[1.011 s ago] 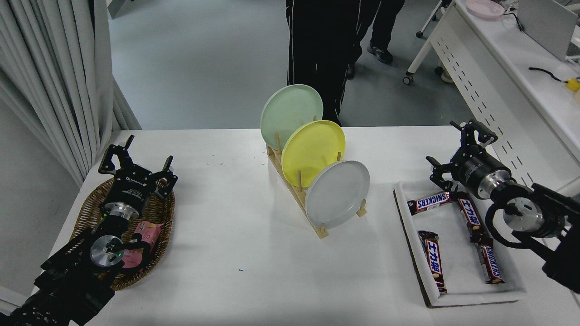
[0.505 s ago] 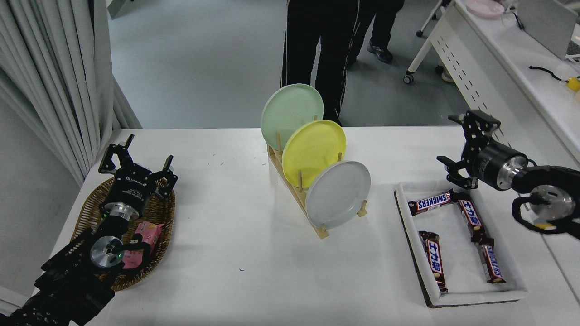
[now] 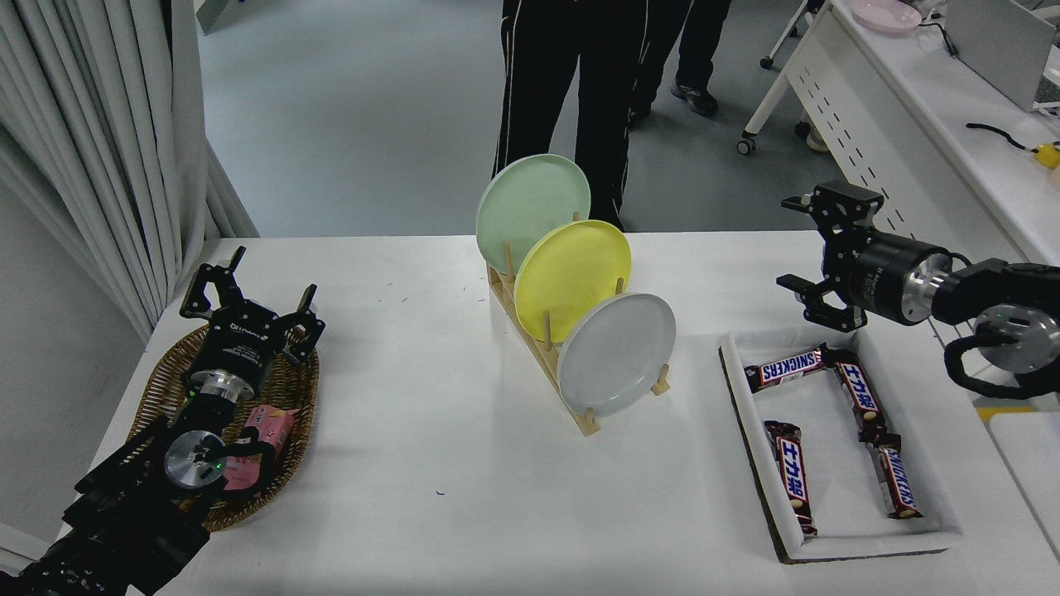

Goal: Place the plate on the table

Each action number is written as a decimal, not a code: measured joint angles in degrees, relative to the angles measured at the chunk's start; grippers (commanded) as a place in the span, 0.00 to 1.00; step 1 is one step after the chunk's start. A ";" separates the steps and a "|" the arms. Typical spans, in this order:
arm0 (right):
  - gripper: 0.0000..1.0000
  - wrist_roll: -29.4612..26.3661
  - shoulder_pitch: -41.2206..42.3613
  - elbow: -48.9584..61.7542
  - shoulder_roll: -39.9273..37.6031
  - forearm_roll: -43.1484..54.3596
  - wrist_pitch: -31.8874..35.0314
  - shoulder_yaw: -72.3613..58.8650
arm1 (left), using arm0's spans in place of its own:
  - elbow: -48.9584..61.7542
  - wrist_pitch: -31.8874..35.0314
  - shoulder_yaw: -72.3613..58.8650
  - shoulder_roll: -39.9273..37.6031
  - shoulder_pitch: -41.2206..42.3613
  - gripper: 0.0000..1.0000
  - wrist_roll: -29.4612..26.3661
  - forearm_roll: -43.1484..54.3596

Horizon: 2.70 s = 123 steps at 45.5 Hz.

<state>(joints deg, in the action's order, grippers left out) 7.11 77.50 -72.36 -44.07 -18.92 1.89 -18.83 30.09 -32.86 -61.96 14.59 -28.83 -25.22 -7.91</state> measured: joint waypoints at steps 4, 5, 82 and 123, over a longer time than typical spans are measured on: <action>0.99 -2.87 1.03 -0.45 1.76 -3.24 -0.19 -0.10 | -0.01 0.00 0.00 0.00 0.00 1.00 0.00 0.00; 0.99 -3.82 1.35 -0.54 2.45 -4.28 -0.33 -0.11 | -0.01 0.00 0.00 0.00 0.00 1.00 0.00 0.00; 0.76 -17.32 0.73 9.15 27.38 2.53 -11.59 4.89 | 0.01 -0.01 -0.02 0.00 0.00 1.00 0.00 0.00; 0.46 -17.39 -1.23 8.88 23.52 2.49 -12.02 9.19 | 0.01 0.03 -0.01 0.00 0.00 1.00 0.00 0.00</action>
<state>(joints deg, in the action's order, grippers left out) -10.28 76.28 -63.48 -20.55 -16.43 -10.14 -9.64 30.09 -32.83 -61.97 14.59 -28.83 -25.22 -7.91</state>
